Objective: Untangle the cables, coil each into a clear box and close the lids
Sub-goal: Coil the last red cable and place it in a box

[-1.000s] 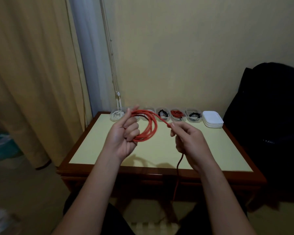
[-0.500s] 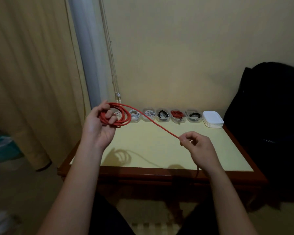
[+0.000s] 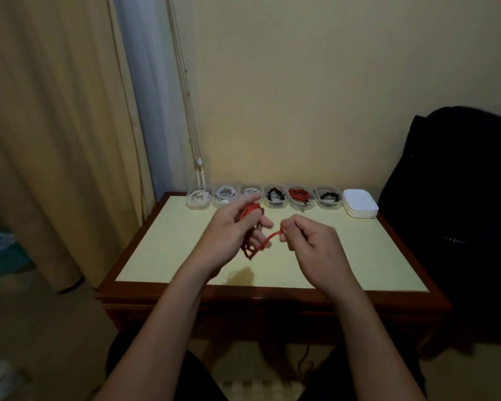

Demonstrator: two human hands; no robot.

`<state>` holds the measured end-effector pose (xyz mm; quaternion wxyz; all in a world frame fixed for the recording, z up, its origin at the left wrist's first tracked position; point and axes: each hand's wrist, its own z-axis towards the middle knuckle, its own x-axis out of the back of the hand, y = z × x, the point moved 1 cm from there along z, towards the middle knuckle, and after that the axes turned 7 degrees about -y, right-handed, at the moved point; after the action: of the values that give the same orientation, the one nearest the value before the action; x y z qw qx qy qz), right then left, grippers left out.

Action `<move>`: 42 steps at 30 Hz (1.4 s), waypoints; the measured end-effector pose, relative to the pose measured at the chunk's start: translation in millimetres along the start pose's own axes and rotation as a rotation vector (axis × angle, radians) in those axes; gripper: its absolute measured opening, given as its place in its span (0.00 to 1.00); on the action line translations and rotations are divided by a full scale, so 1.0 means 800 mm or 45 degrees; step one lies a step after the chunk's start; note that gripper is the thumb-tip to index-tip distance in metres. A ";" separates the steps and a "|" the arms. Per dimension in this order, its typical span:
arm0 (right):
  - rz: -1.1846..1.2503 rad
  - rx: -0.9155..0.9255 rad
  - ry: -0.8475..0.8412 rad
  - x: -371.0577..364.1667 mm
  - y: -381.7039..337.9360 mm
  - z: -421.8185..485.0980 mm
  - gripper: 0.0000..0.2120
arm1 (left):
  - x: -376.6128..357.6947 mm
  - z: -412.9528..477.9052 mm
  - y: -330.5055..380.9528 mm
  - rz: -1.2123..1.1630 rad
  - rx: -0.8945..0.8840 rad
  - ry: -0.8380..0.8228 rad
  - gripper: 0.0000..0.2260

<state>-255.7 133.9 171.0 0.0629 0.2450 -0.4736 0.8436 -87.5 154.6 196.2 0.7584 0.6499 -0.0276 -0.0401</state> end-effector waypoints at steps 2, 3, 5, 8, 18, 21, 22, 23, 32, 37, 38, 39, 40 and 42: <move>0.036 -0.007 0.078 0.004 -0.005 0.002 0.16 | -0.003 -0.002 -0.002 -0.034 0.097 -0.136 0.16; 0.055 -0.011 0.108 0.005 -0.006 0.002 0.16 | -0.003 -0.003 -0.003 -0.072 0.138 -0.210 0.16; 0.093 -0.026 0.178 0.006 -0.007 0.002 0.17 | -0.007 -0.007 -0.003 -0.174 0.195 -0.374 0.16; 0.130 -0.053 0.313 0.005 -0.006 0.001 0.15 | -0.019 -0.012 -0.005 -0.442 0.230 -0.505 0.19; 0.086 -0.222 0.287 -0.009 0.009 0.003 0.11 | -0.031 0.003 -0.012 -0.897 0.283 -0.240 0.23; 0.256 -0.340 0.196 -0.013 0.005 0.001 0.17 | -0.031 0.004 -0.012 -0.866 0.225 -0.208 0.21; 0.294 -0.346 0.170 -0.014 0.004 0.001 0.17 | -0.030 0.004 -0.012 -0.873 0.210 -0.197 0.21; 0.305 -0.328 0.150 -0.014 0.001 0.001 0.17 | -0.029 0.005 -0.011 -0.875 0.200 -0.189 0.20; 0.208 -0.194 0.194 -0.011 0.000 0.003 0.15 | -0.036 0.004 -0.015 -0.919 0.175 -0.149 0.16; 0.224 -0.240 0.198 -0.005 0.010 0.003 0.16 | -0.012 0.014 -0.010 -1.214 0.112 -0.003 0.12; 0.205 -0.250 0.213 -0.002 0.014 0.003 0.14 | -0.002 0.017 -0.007 -1.255 0.081 0.031 0.11; 0.181 -0.258 0.231 0.001 0.019 0.002 0.11 | 0.008 0.018 -0.005 -1.286 0.052 0.068 0.10; 0.157 -0.266 0.250 0.004 0.024 0.002 0.09 | 0.019 0.020 -0.002 -1.312 0.025 0.107 0.10; 0.119 -0.276 0.276 0.010 0.031 0.000 0.07 | 0.040 0.023 0.001 -1.352 -0.024 0.190 0.10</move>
<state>-270.7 119.4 155.8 0.1005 0.1219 -0.5631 0.8112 -57.2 133.3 199.6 0.6395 0.5687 0.3592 -0.3723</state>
